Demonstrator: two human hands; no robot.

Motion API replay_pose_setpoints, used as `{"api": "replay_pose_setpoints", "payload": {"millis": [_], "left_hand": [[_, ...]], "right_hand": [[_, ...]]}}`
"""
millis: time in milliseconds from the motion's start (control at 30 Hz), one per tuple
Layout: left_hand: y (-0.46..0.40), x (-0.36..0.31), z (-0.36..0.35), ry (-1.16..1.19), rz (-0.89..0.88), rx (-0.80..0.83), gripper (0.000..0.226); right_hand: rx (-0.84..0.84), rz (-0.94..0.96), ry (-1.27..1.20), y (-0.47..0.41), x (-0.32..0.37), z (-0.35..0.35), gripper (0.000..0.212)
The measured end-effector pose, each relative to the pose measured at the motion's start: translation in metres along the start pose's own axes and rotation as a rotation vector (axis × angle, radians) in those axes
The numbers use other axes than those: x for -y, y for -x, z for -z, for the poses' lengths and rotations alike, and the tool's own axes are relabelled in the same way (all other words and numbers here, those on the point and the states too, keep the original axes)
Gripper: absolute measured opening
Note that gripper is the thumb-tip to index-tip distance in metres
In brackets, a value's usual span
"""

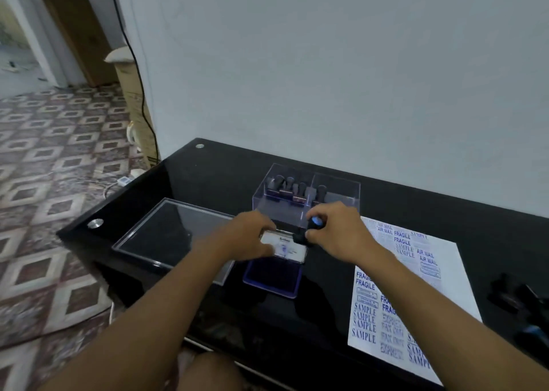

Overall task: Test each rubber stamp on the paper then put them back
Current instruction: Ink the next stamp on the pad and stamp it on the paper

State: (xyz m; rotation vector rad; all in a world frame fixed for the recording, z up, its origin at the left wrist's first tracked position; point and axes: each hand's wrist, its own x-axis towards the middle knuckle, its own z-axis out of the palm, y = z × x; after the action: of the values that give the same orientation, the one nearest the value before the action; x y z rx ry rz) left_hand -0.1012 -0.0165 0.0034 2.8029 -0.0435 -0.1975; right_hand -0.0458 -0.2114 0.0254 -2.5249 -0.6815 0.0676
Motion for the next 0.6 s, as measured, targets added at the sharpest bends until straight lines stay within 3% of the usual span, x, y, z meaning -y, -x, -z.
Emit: {"api": "replay_pose_setpoints", "payload": {"millis": [133, 300, 600], "left_hand": [[0.022, 0.006, -0.011, -0.053, 0.070, 0.164, 0.080], [0.020, 0.007, -0.021, -0.134, 0.080, 0.214, 0.090], [0.013, 0.012, -0.028, -0.121, 0.024, 0.138, 0.074]], "right_hand": [[0.117, 0.041, 0.042, 0.014, 0.015, -0.029, 0.026], [0.181, 0.092, 0.109, 0.016, 0.027, -0.051, 0.026], [0.276, 0.238, 0.301, 0.020, 0.029, -0.065, 0.022]]}}
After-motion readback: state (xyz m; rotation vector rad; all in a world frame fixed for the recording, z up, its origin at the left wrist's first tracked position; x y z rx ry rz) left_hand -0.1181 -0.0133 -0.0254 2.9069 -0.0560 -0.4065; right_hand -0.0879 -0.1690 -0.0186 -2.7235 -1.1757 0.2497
